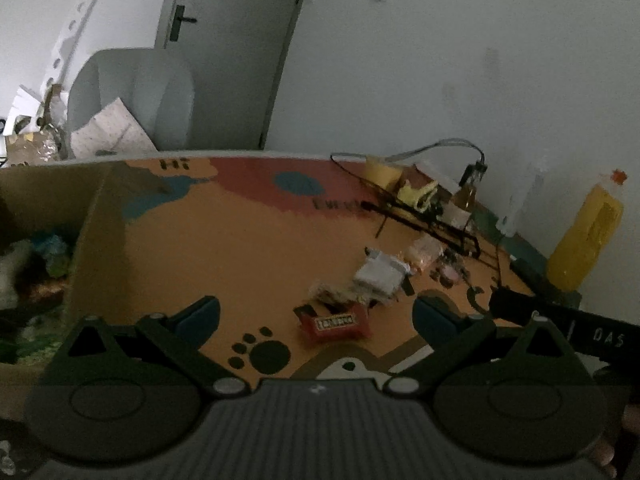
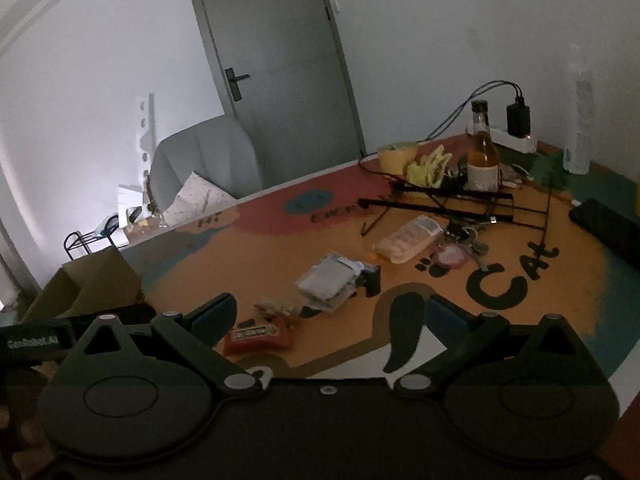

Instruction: Organize snacks

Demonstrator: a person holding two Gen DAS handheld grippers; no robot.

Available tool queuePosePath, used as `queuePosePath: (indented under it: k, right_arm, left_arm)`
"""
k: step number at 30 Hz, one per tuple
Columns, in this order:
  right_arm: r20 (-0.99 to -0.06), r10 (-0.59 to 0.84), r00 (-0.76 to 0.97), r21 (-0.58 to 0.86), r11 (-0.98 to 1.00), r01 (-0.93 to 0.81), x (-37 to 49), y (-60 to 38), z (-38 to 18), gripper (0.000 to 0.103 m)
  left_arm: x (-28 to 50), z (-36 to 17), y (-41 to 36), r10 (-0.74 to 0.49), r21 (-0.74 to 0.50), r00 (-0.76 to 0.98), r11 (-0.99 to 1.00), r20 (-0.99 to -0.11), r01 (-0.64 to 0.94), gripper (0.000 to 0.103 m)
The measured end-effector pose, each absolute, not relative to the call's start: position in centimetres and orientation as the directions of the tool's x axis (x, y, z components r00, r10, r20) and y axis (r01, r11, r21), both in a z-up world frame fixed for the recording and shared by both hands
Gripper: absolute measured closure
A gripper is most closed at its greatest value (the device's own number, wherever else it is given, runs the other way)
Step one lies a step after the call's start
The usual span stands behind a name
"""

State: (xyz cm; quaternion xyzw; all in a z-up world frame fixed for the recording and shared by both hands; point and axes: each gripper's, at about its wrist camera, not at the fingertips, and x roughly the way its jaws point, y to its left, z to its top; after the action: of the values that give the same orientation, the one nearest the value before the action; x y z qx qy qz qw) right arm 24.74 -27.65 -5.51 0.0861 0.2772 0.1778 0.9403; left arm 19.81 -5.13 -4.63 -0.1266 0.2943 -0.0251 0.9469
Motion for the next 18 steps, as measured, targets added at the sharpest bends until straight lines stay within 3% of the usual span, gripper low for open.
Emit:
queuePosePath:
  k: [7,18]
  right_arm:
    - [-0.505,0.381,0.774,0.292,0.920,-0.263,26.3,-28.5,-7.0,0.011]
    - [-0.533,0.379,0.756,0.326,0.917,-0.230,28.7,-29.2,-9.3,0.020]
  left_arm:
    - [22.1,-6.4,-6.4,-0.121,-0.246,0.806,0.969,-0.580,-0.031,0.008]
    - [26.0,-9.6,-8.0,-0.129,-0.241,0.754,0.970,-0.644,-0.040,0.029]
